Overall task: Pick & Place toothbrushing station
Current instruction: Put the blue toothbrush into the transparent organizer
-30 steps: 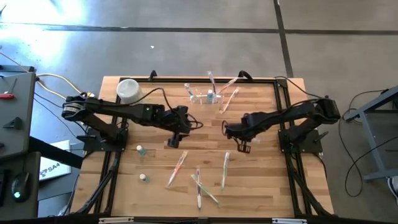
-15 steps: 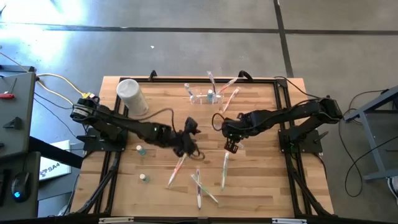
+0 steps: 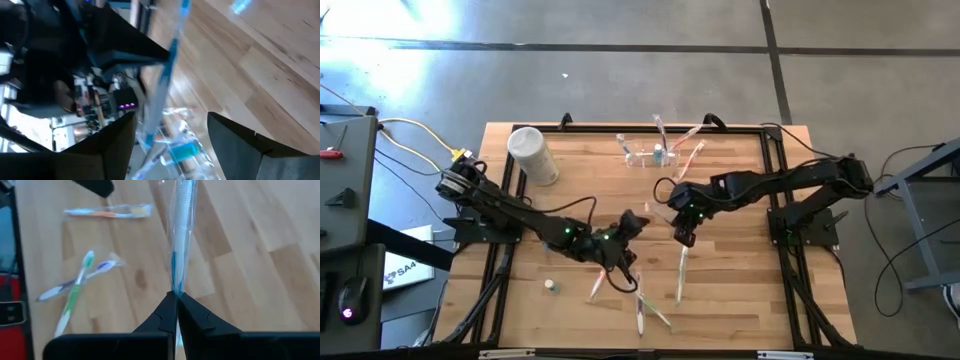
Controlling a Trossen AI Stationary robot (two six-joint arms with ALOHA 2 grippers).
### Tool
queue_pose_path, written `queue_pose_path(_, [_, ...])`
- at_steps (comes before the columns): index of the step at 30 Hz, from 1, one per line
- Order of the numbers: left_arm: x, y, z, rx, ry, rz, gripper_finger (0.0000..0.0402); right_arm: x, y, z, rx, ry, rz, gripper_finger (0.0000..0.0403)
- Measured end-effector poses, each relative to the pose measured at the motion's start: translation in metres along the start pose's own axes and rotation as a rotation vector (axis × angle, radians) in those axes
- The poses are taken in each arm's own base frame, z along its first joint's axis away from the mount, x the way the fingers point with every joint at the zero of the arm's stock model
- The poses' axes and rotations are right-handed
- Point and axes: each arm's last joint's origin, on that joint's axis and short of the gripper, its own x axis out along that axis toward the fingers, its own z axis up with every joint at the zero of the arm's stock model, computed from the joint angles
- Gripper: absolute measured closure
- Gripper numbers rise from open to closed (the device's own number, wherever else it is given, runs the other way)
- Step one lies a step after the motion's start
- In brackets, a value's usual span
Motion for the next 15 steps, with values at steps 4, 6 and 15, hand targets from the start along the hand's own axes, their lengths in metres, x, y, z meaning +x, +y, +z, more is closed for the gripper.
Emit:
queue_pose_path(4, [0.0004,0.0041,0.0017,0.032,-0.015,0.031,0.016,0.0,0.0009,0.0003,-0.001,0.002,0.018,0.0399])
queue_pose_path(6, [0.0003,0.0065,0.0028,0.051,-0.024,0.05,0.016,0.0,0.0008,0.0003,-0.004,0.002,0.018,0.0399])
queue_pose_path(15, [0.004,0.0082,0.0009,0.13,-0.06,0.037,0.016,-0.0004,0.0053,0.0057,-0.012,-0.037,0.099,0.0399])
